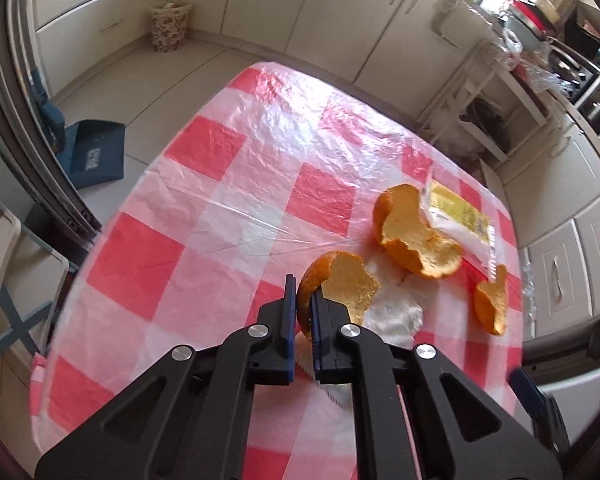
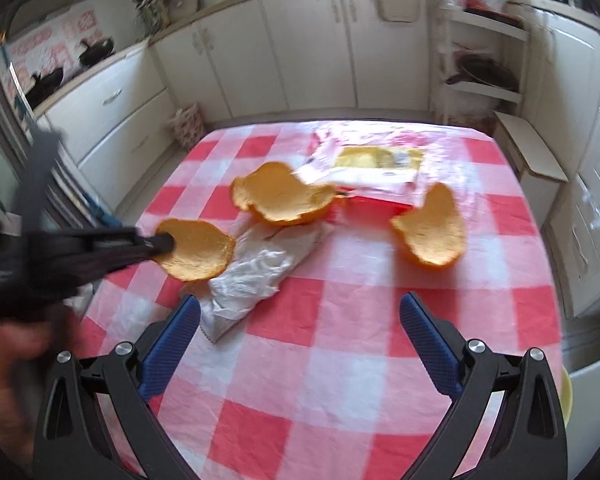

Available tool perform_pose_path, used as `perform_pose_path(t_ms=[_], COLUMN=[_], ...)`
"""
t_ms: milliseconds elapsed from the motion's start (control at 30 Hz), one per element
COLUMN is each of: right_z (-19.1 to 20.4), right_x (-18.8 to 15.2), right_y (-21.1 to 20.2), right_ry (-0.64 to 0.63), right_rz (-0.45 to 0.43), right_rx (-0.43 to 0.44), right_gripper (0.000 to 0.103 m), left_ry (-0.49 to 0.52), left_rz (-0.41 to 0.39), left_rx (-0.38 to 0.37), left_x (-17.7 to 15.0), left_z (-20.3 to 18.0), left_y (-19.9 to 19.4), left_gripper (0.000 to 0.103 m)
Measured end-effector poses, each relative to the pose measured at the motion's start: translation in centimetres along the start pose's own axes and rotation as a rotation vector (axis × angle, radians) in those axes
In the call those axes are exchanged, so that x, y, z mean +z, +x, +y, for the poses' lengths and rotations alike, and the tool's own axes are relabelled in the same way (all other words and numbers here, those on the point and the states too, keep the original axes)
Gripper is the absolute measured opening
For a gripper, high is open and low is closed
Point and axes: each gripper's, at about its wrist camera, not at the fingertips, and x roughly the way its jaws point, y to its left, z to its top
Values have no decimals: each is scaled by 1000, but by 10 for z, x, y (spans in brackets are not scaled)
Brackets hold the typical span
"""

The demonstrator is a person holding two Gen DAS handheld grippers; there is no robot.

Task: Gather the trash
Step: 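Grasp an orange peel with the left gripper while the right gripper grasps the white tissue, then carry the peel and tissue to the yellow bucket and release both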

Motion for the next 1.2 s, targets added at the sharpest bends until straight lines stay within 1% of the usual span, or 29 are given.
perform_pose_path(t_ms=[133,200,233,333,400,467,500,533,567,633,667,833,900,1033,1200], right_z=[22,29,31,34,35,36,37,38,39,35,34,19,16,-3,-29], right_x=[2,4,5,10,13,12,13,14,14,14,14,16,14,8,-1], right_y=[23,32,36,53,68,83,84,81,80,75,72,41,29,-6,-41], right_ry=[-58,-70,-73,-56,-52,-58,-67,-83,-93,-76,-66,-18,-8,17,62], right_rz=[-6,-22,-31,-30,-6,34,33,22,26,31,33,15,3,-28,-67], right_rx=[-29,-37,-46,-54,-62,-73,-86,-77,-80,-46,-31,29,35,37,34], right_gripper=[95,95,93,78,75,60,51,29,27,23,22,21,21,21,21], left_ry=[64,47,32,-28,-39,-29,-22,-20,-21,-29,-33,-20,-13,8,49], left_rz=[-48,-60,-57,-29,-25,-34,-38,-38,-37,-34,-34,-40,-39,-34,-34], left_rx=[-14,-27,-35,-80,-102,-113,-116,-118,-123,-130,-134,-149,-153,-159,-181], left_x=[-5,-7,-5,-1,0,0,0,0,0,2,2,-2,-4,-12,-23], left_z=[8,19,26,37,39,36,34,33,33,36,36,33,30,21,1], left_y=[-38,-46,-46,-43,-43,-47,-48,-48,-48,-49,-49,-55,-57,-58,-62], left_gripper=[6,6,6,6,6,6,6,6,6,6,6,6,6,6,6])
